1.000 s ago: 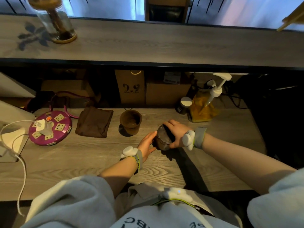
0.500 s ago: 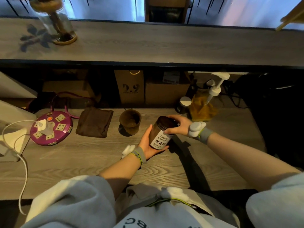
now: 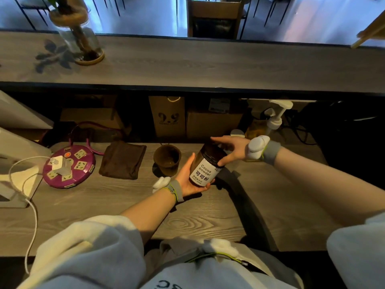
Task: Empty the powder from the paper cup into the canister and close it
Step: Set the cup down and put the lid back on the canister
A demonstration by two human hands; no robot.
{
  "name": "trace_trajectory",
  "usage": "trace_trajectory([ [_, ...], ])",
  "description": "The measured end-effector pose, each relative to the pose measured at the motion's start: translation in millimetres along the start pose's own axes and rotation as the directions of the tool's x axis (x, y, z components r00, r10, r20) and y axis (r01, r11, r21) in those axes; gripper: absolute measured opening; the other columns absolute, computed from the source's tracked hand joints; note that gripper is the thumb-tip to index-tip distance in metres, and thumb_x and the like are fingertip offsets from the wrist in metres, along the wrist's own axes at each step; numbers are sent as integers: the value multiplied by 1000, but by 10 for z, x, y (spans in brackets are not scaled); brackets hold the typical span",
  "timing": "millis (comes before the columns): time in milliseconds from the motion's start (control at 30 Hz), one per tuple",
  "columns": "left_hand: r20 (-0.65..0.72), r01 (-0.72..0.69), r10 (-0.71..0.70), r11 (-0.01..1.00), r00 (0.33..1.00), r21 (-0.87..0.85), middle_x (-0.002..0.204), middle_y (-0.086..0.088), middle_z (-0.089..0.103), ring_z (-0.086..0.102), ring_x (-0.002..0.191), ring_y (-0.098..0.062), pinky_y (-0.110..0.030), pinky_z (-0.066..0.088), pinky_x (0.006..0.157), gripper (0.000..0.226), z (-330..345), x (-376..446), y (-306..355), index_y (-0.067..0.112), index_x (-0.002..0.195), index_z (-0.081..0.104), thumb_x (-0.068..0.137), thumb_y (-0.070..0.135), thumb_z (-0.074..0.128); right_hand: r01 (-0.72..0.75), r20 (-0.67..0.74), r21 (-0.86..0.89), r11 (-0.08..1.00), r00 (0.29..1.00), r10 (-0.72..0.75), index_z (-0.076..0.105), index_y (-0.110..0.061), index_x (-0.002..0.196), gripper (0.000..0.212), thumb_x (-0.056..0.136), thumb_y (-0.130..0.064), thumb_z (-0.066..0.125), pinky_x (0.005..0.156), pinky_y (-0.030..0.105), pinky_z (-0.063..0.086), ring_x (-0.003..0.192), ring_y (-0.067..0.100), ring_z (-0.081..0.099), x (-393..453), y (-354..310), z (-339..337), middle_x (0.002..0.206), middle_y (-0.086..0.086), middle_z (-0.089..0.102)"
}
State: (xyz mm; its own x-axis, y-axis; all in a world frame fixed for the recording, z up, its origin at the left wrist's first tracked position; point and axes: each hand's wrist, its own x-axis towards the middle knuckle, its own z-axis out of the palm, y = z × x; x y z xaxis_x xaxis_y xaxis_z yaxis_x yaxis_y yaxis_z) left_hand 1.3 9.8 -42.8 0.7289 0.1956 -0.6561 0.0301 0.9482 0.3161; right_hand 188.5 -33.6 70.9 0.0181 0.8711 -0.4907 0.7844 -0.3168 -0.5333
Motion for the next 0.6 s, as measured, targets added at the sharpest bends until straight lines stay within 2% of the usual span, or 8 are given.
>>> trace_trajectory([
  [67, -17, -6, 6, 1000, 1000, 17, 106, -17, 66, 58, 94, -30, -31, 45, 71, 69, 19, -1, -7, 13, 102, 72, 77, 72, 45, -17, 37, -71, 997, 999, 20, 29, -25, 145, 88, 72, -38, 76, 110, 37, 35, 132, 22, 41, 25, 0, -24, 143, 2, 42],
  [233, -46, -42, 46, 996, 998, 78, 101, -14, 66, 61, 86, -26, -30, 48, 66, 67, 30, 19, -36, 15, 103, 67, 75, 73, 47, 4, 65, -43, 999, 998, -1, 44, -21, 135, 78, 68, -40, 78, 103, 38, 45, 119, 18, 54, 17, 28, 16, 131, 0, 57],
  [400, -99, -94, 102, 992, 990, 79, 95, -12, 65, 61, 81, -24, -30, 50, 59, 65, 49, 88, -113, 15, 100, 67, 75, 73, 48, -14, -45, -57, 998, 999, 11, 50, -17, 127, 69, 70, -50, 73, 92, 34, 50, 107, 20, 60, 15, 94, 137, 118, 2, 62],
  [500, -124, -148, 152, 988, 981, 36, 85, -11, 69, 61, 76, -23, -30, 49, 60, 65, 108, 121, -203, 15, 94, 69, 79, 72, 42, -111, -106, -40, 993, 989, 106, 53, -15, 122, 69, 70, -58, 68, 85, 37, 55, 99, 21, 63, 55, 94, 190, 112, 5, 64],
  [600, -142, -175, 176, 984, 974, 21, 87, -12, 71, 62, 78, -24, -31, 49, 64, 68, 94, 145, -255, 14, 103, 68, 78, 72, 43, -191, -105, -15, 982, 977, 188, 52, -14, 120, 75, 68, -67, 65, 73, 32, 54, 92, 21, 63, 80, 47, 229, 103, 2, 62],
])
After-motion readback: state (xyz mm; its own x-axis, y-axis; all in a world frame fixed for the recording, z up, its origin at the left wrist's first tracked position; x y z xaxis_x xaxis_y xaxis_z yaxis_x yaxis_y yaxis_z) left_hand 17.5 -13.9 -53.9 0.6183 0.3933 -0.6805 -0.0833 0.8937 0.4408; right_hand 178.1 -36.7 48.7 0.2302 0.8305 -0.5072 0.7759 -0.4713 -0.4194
